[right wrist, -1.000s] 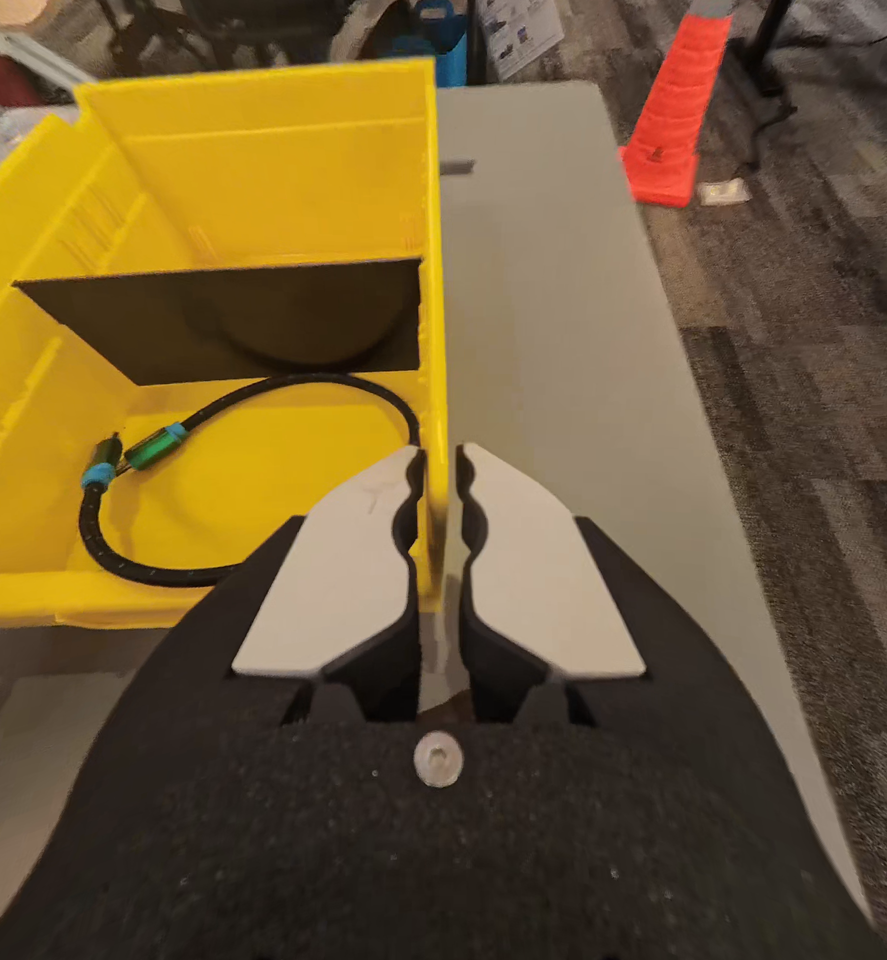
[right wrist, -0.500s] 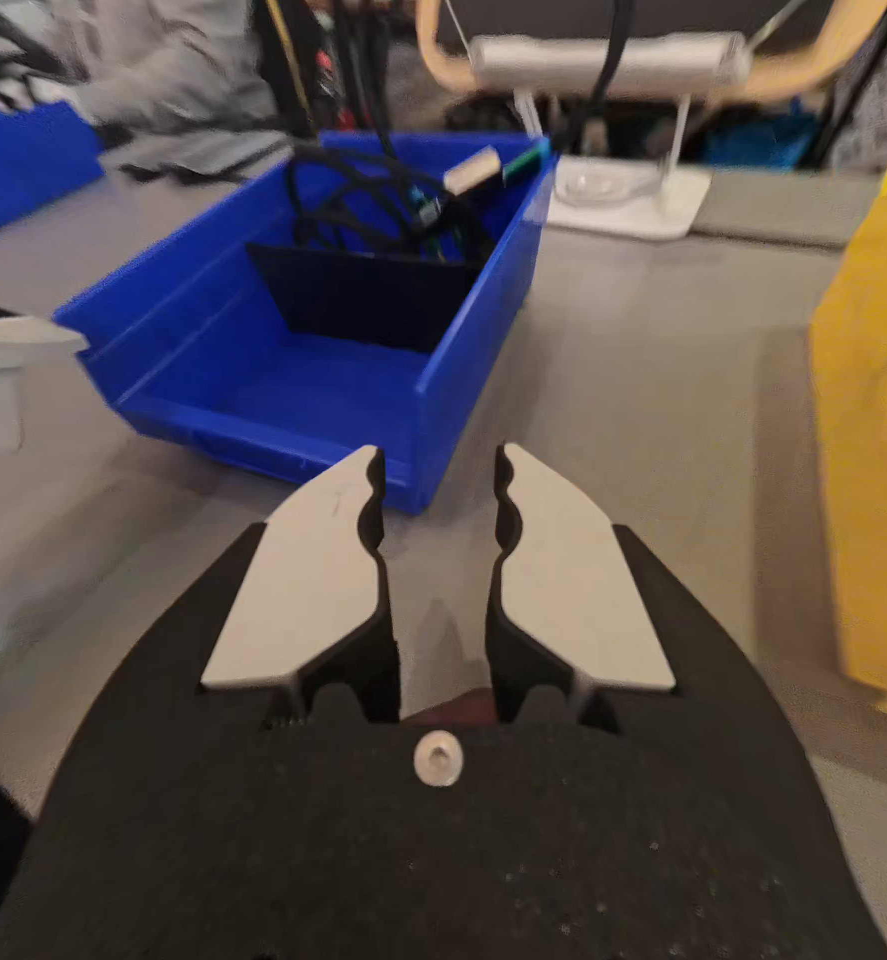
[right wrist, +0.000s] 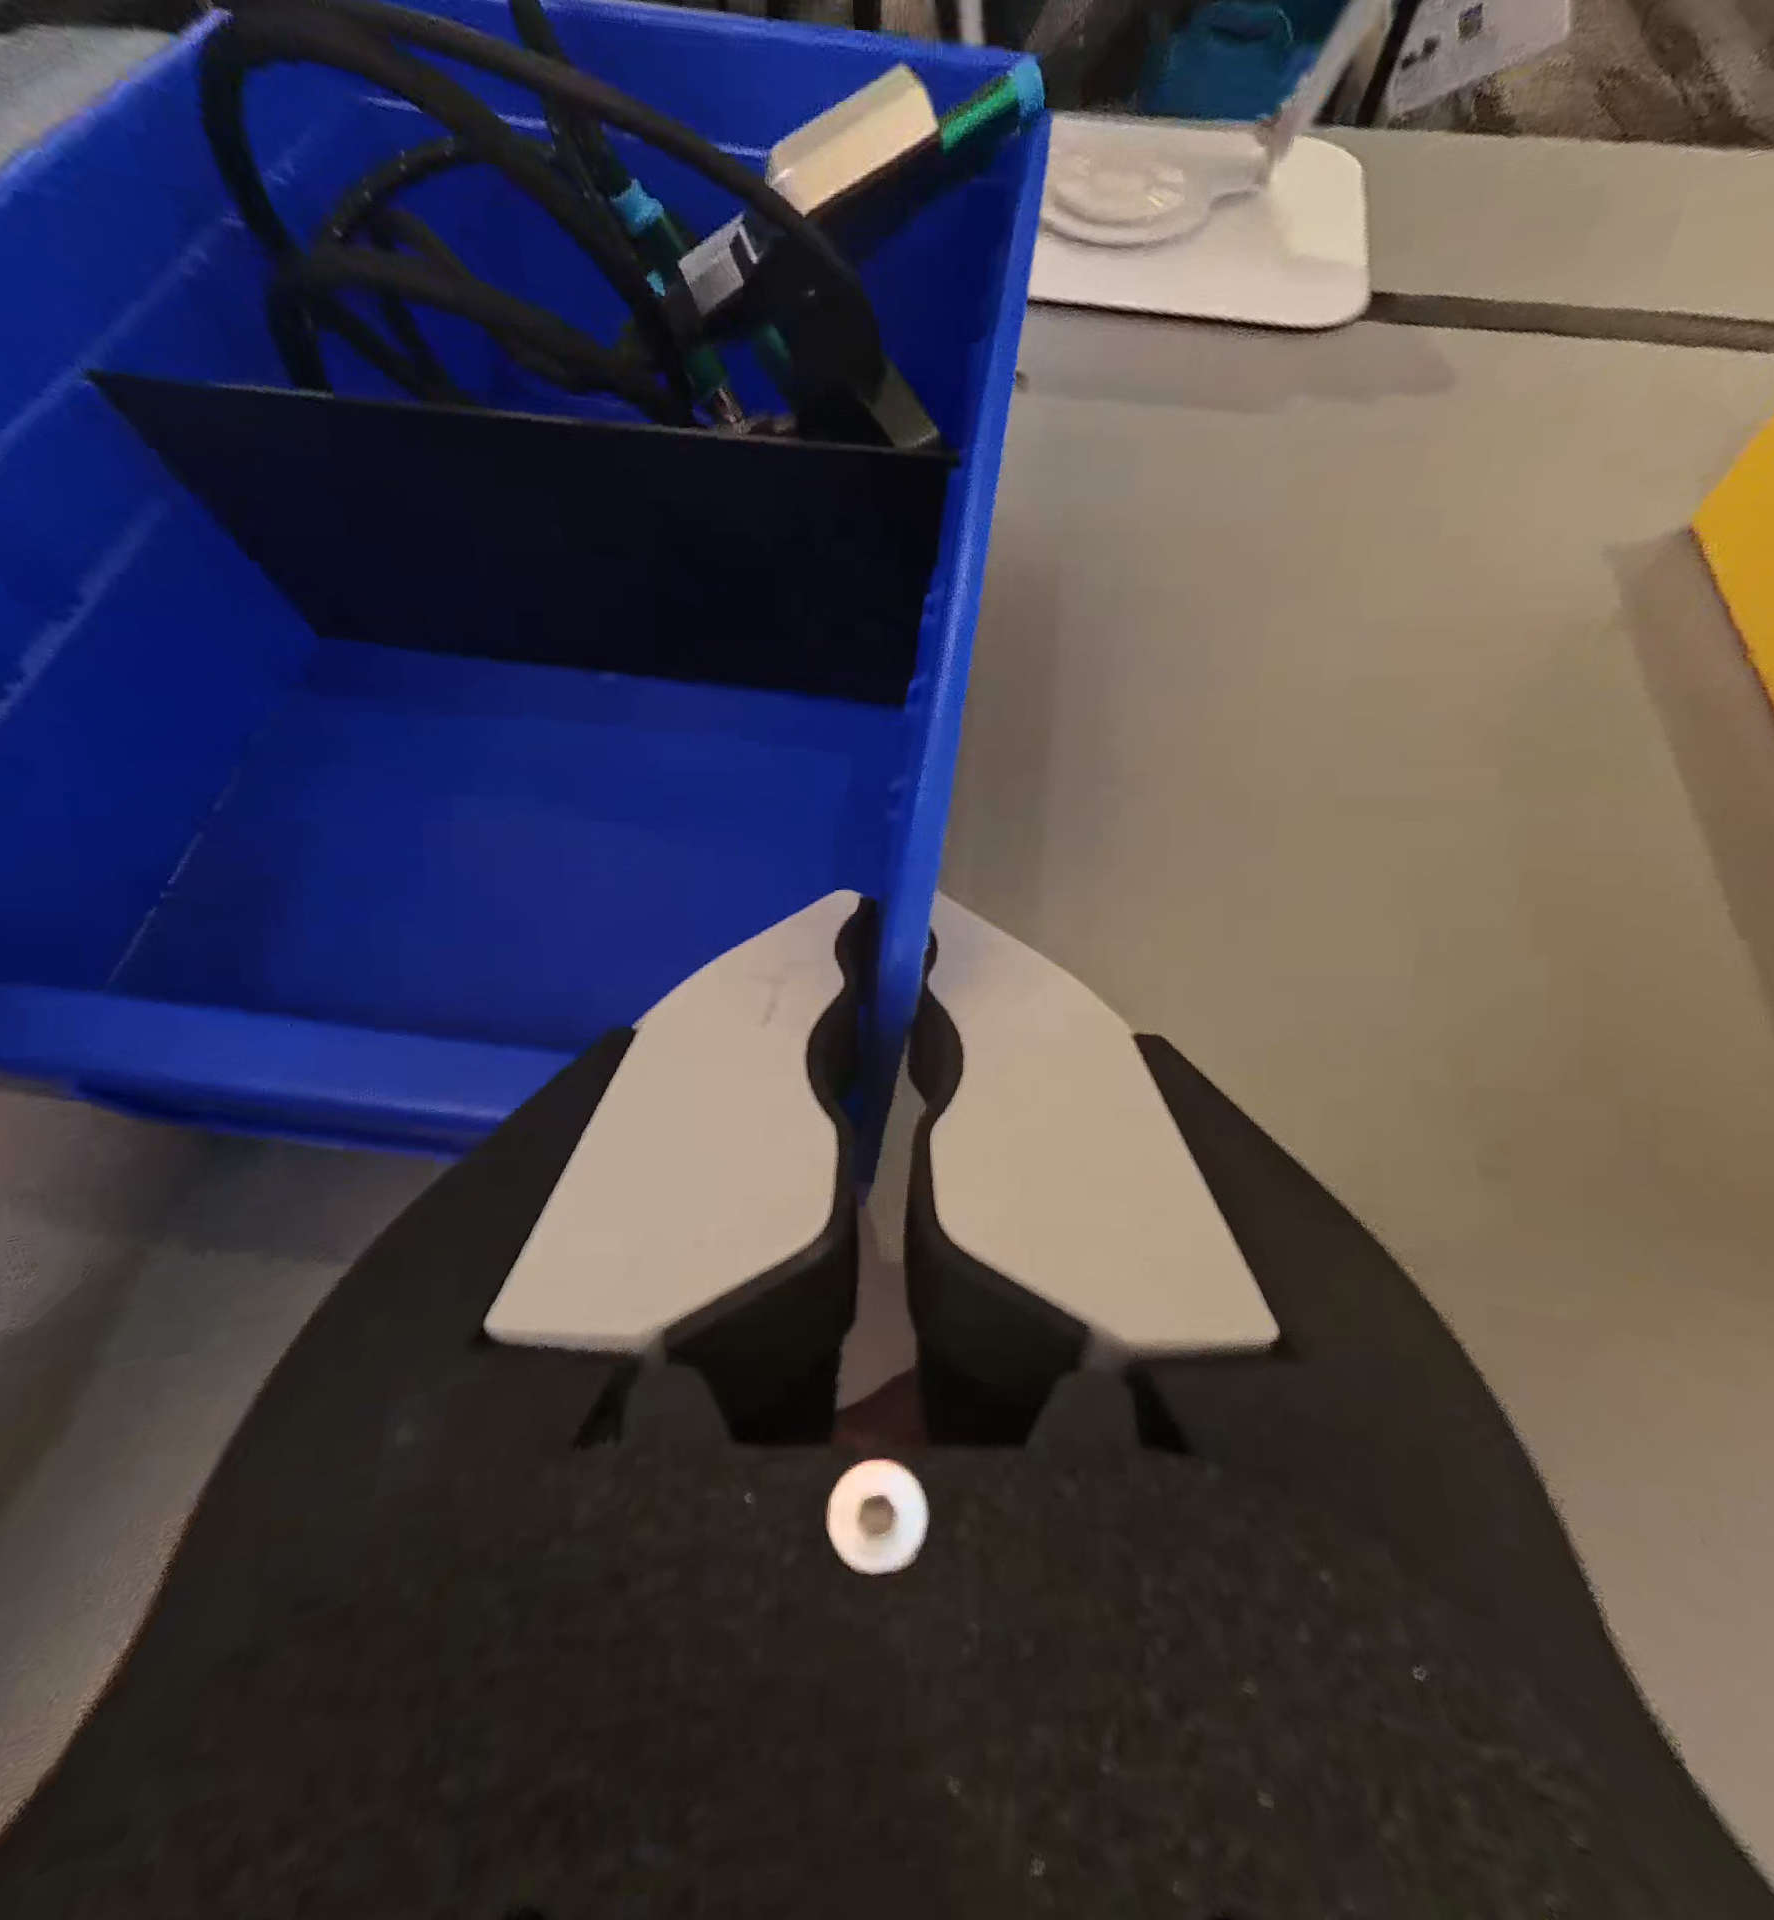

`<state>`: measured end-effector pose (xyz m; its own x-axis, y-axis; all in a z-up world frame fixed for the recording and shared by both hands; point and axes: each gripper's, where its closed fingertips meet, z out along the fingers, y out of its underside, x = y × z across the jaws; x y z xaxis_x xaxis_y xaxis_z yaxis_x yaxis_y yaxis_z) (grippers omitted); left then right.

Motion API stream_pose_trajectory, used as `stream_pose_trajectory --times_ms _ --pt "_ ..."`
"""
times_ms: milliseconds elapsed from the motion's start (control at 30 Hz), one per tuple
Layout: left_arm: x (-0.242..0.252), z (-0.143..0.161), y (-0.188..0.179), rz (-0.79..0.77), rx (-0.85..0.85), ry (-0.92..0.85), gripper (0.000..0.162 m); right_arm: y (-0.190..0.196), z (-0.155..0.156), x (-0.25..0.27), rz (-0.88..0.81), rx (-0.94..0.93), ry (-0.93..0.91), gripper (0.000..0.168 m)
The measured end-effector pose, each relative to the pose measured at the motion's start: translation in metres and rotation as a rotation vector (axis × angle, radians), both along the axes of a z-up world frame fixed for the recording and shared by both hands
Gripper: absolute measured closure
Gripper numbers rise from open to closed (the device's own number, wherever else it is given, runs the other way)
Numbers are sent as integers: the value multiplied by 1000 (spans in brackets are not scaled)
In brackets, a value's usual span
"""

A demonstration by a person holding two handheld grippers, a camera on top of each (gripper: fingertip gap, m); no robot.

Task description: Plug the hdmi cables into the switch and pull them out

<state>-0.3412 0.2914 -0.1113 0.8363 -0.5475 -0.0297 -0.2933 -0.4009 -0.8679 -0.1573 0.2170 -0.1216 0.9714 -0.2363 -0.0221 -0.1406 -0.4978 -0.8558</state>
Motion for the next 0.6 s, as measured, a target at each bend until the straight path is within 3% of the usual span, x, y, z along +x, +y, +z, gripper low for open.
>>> stream_pose_trajectory --times_ms 167,300,400,600 --pt "-75 16 28 80 74 15 160 29 5 -74 41 59 9 164" --pt "-129 5 47 124 60 15 160 54 -2 -128 83 75 -18 164" --pt "-147 -18 60 93 0 -30 159 65 -13 -151 102 72 -4 162" --pt "-153 -17 68 80 -35 -207 157 62 -12 -169 266 45 91 154"
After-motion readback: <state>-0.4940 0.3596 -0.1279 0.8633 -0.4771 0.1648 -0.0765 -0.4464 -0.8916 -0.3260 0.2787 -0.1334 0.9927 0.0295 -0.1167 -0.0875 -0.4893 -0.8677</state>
